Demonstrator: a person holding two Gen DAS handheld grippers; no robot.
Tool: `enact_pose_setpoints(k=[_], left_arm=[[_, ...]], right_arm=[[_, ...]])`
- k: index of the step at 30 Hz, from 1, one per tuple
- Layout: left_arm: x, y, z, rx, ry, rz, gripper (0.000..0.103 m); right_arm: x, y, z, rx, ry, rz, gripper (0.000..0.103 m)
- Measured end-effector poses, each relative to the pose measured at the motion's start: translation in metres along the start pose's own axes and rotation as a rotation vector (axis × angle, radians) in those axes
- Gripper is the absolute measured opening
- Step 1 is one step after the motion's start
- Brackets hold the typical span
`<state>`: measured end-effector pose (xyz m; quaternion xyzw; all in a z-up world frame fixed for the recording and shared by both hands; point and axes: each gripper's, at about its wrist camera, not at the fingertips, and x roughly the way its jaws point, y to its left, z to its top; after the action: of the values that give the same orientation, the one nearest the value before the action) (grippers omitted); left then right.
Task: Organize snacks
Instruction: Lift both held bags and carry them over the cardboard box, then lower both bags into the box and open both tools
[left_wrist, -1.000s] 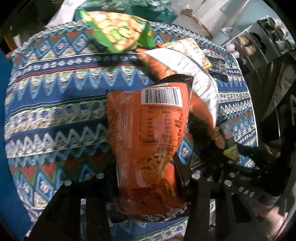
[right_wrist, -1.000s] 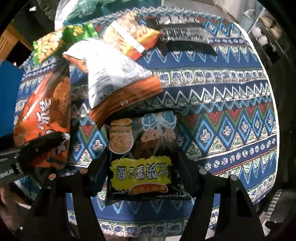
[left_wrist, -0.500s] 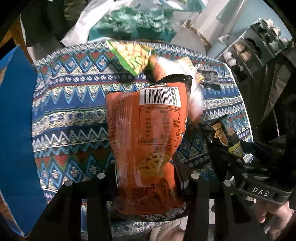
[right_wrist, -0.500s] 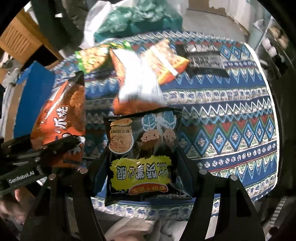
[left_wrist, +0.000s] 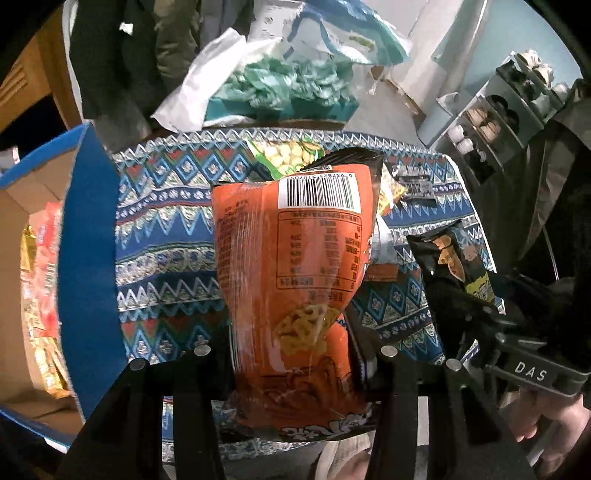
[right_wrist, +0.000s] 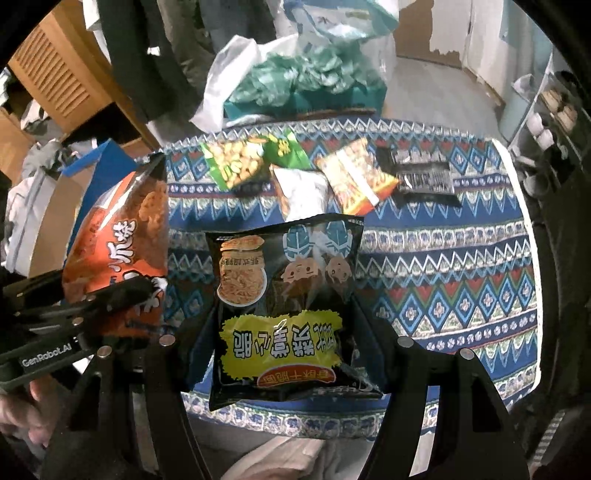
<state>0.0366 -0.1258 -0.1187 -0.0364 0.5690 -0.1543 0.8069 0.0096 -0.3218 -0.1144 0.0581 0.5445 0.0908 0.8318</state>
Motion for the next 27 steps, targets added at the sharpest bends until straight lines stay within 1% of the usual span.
enact_pose_setpoints(k=[4, 10, 14, 27], left_arm=[[-0.011, 0.005, 0.003, -0.011, -0.018, -0.002, 0.048], [-0.029, 0.019, 0.007, -0.019, -0.064, 0.009, 0.048], [-0.042, 0.032, 0.01, -0.031, -0.096, 0.036, 0.048], [-0.074, 0.084, 0.01, -0.125, -0.158, 0.037, 0.048]], right_arm=[[-0.004, 0.01, 0.008, -0.013, -0.02, 0.015, 0.068], [-0.007, 0.03, 0.021, -0.034, -0.041, 0.043, 0.068], [-0.008, 0.049, 0.032, -0.05, -0.058, 0.067, 0.068], [-0.001, 0.114, 0.059, -0.124, -0.07, 0.134, 0.068]])
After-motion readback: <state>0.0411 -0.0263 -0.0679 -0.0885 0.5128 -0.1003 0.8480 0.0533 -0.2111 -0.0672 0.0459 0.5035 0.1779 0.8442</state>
